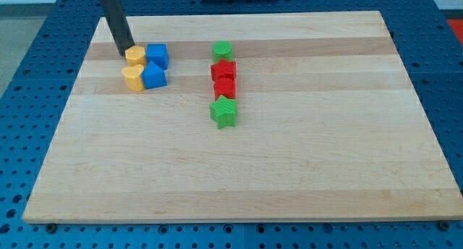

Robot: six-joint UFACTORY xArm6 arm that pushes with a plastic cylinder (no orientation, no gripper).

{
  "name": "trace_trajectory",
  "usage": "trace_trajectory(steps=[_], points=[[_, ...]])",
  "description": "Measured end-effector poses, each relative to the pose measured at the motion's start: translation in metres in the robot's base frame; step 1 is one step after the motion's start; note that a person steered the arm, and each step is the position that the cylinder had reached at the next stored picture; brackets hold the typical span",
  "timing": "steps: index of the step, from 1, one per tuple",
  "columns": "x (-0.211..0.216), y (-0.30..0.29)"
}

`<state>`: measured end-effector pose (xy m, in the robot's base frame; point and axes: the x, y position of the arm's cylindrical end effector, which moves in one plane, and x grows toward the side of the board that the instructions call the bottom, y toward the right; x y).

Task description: Separate the yellow and blue blocks

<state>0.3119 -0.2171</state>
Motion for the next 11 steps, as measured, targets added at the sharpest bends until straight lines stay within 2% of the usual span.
trace_trajectory(steps=[1, 2, 4, 5, 7, 10, 11], points=[[0.024, 0.0], [0.025, 0.0], [-0.044, 0.015], [-0.023, 0.053], [-0.014, 0.055], [0.093, 0.055], [0.102, 0.062]])
